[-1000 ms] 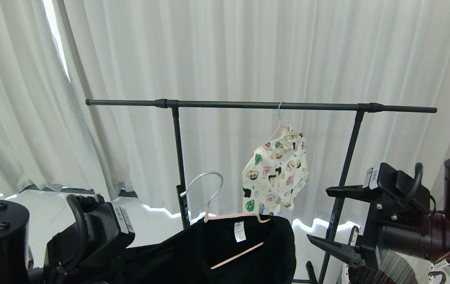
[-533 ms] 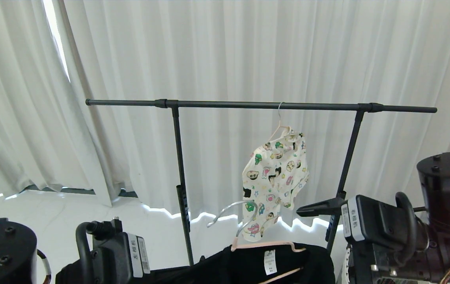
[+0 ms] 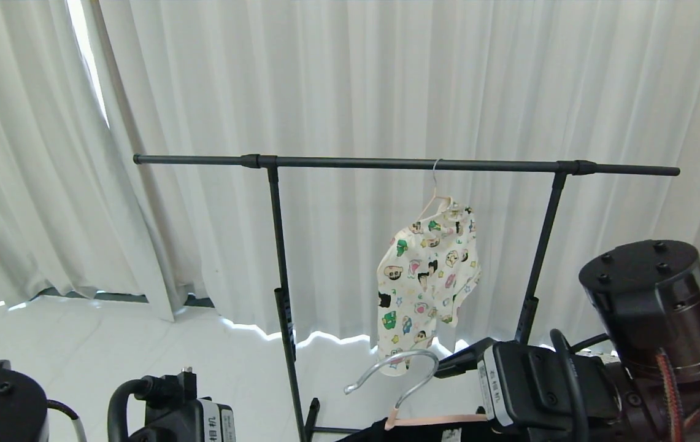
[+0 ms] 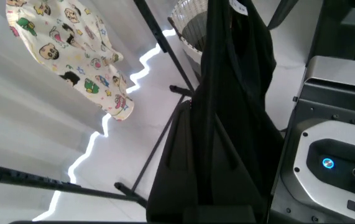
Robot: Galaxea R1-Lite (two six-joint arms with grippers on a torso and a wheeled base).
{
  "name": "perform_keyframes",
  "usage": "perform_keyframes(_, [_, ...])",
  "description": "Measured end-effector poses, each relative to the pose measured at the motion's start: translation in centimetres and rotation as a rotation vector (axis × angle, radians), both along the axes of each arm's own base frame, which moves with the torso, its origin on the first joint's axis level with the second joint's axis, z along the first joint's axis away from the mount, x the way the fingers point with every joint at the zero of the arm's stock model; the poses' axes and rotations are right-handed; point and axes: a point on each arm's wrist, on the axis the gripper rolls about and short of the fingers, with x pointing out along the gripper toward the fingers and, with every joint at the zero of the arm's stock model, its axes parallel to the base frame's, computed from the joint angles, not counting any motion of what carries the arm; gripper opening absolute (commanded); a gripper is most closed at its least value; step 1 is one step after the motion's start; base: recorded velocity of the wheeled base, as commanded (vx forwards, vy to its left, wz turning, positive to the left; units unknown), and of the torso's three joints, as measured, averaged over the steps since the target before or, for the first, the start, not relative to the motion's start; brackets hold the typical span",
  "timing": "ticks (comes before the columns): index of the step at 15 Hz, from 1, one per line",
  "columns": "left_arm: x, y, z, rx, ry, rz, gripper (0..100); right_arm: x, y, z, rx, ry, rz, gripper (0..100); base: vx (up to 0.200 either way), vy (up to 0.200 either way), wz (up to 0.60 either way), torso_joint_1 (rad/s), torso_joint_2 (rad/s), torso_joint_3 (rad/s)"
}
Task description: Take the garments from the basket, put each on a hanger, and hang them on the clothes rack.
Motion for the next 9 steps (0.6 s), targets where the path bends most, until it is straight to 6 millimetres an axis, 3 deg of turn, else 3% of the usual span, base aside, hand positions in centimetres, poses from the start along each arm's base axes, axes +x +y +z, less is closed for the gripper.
perform_keyframes(7, [0.11,-0.24,0.41,-0.028,-0.023,-0.002,0,0.49,0.8,-0.94,-0.035,0.025,0.001,100,0.0,0.0,0.0,0.0,0.0,0.0])
perform_keyframes(8, [0.11,-0.24,0.41,-0.028,-0.022,-0.002,0,0.54,0.88,-0.95,-0.035,0.027,0.001,0,0.0,0.0,0.0,0.0,0.0,0.0])
perform_keyframes(9, [0.12,-0.24,0.42,-0.028,-0.023,-0.002,0,0.59,0.93,-1.0,-0.037,0.027,-0.001,0,0.0,0.0,0.0,0.0,0.0,0.0])
